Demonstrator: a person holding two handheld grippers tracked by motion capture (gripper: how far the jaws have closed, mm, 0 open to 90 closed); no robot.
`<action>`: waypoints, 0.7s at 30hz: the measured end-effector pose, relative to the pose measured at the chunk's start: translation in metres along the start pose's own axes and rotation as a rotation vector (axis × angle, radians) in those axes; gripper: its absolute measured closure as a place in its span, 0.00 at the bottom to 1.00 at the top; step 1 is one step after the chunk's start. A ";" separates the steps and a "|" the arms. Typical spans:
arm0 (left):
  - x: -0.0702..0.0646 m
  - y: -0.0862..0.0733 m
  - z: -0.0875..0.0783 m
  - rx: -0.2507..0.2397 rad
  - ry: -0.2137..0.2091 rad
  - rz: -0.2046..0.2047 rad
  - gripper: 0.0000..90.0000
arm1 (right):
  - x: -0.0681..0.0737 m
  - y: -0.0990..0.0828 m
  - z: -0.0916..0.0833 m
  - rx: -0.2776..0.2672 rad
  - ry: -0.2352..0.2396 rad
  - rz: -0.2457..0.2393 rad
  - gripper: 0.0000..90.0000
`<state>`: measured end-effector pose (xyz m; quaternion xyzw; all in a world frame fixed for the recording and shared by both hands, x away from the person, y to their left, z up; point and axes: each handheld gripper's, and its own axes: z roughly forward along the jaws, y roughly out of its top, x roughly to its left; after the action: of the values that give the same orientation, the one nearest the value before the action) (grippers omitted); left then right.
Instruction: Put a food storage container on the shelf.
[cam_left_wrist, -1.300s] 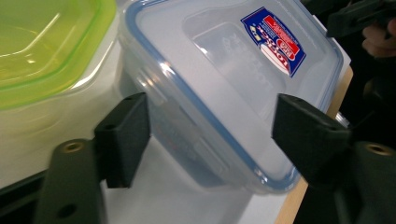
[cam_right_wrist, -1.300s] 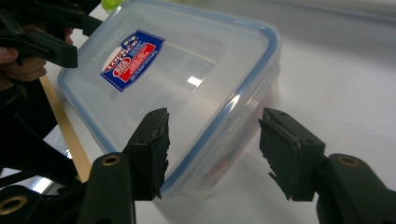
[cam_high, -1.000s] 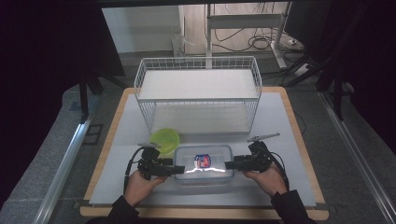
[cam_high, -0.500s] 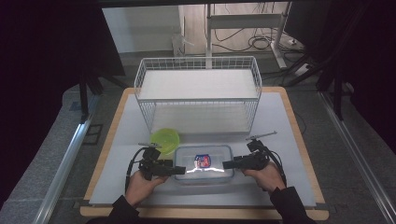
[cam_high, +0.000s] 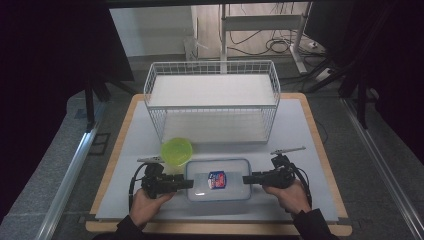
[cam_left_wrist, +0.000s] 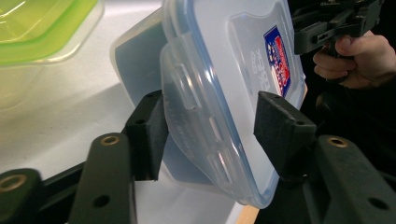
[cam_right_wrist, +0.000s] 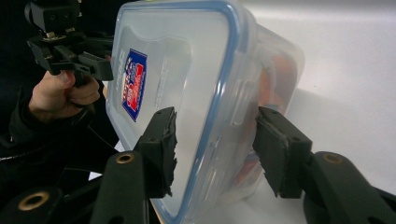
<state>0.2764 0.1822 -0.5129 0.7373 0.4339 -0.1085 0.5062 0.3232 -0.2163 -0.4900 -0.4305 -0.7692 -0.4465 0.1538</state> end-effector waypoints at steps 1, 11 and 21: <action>-0.001 -0.002 -0.001 -0.004 0.000 0.010 0.52 | 0.001 -0.001 -0.001 -0.003 -0.001 -0.007 0.57; -0.004 -0.013 -0.008 -0.026 -0.025 0.032 0.58 | -0.001 -0.009 0.000 -0.016 0.042 -0.015 0.57; -0.003 -0.014 -0.003 -0.040 -0.004 0.001 0.51 | 0.003 -0.012 -0.004 -0.013 0.049 -0.007 0.58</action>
<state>0.2633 0.1843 -0.5183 0.7269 0.4348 -0.1011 0.5219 0.3111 -0.2202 -0.4924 -0.4178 -0.7637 -0.4624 0.1685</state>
